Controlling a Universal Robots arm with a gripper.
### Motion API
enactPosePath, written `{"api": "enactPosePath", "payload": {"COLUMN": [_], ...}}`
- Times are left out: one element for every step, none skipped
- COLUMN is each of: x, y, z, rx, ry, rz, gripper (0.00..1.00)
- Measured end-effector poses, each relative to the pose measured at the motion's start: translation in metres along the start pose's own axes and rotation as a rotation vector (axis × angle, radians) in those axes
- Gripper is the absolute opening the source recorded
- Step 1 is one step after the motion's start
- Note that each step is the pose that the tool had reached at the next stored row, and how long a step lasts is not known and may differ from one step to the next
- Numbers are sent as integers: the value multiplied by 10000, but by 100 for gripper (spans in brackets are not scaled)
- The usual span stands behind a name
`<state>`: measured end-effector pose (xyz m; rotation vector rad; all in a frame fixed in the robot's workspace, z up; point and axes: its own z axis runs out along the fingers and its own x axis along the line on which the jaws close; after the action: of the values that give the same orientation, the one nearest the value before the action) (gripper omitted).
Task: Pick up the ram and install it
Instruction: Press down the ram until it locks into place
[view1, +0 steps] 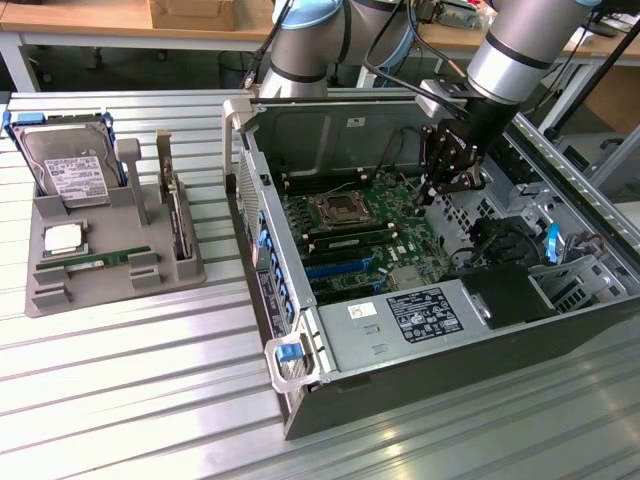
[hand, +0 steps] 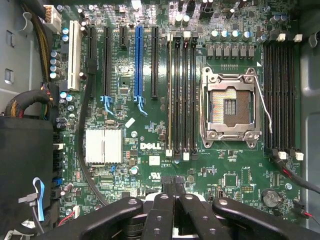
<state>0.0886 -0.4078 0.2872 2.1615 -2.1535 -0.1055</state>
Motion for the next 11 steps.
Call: {"api": "enactPosePath", "payload": {"x": [0,0,0,0,0,0,0,0,0,0,0], "y": [0,0,-1,-1,-1,-1,-1,-1,-1,-1,-1], "z": [0,0,0,0,1,1,0,0,1,1,1], "rx": [0,0,0,0,0,-1,-2,-2,-3,-3,-4], "ry": [1,1,1,-1,-6,-13,-15,-18,-21,-27,-30], "rz": [0,0,0,13,54,122,160,181,202,258,293], "gripper": [11,11,11,11,11,11,11,11,11,11,11]}}
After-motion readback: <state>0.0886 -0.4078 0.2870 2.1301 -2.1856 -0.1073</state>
